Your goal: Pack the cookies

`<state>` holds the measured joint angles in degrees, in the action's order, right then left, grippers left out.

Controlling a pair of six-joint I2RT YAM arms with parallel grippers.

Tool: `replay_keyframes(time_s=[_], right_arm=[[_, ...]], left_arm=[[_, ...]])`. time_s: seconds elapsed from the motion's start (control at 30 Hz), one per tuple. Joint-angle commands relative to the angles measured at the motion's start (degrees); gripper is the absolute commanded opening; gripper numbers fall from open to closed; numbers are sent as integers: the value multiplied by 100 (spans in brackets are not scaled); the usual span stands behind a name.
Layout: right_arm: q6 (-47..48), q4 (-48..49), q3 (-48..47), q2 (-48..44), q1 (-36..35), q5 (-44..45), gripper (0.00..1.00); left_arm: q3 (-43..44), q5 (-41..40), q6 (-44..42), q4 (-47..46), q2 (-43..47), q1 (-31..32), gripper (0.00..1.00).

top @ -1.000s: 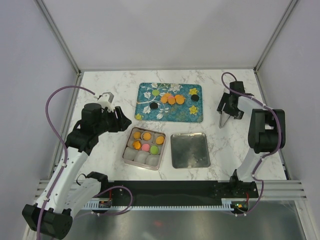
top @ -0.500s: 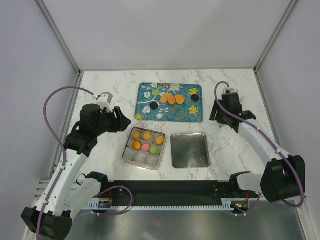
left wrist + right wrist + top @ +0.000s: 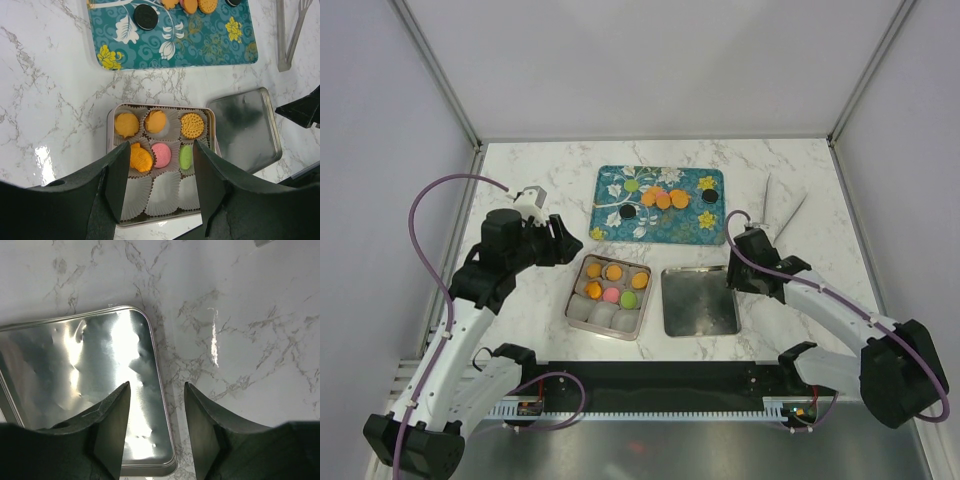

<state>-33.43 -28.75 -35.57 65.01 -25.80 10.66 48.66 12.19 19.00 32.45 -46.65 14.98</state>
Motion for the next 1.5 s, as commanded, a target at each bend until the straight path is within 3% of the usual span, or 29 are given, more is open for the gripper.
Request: replay_keyframes(time_s=[0.0,0.47,0.67,0.8,0.97,1.3,1.47], right_arm=[[-155,274,42,247,-65,182,54],[-41,792,138,925,-65,235,45],[109,766,7,978,-74,279,29],[170,529,-212,830,-65,314,12],[302,2,-599,513,-65,306,0],[600,-1044,-1777,-94,-65,130,0],[715,-1220,-2419,2,-65,-519,0]], left_arm=[[-6,56,60,-213,-28,13,61],[-6,91,51,-221,-81,22,61],[-15,91,60,-221,-81,14,61],[-15,65,60,-221,-63,22,61],[3,117,68,-212,-98,31,61],[20,662,147,-247,-81,40,65],[-102,1303,244,-511,-63,83,83]])
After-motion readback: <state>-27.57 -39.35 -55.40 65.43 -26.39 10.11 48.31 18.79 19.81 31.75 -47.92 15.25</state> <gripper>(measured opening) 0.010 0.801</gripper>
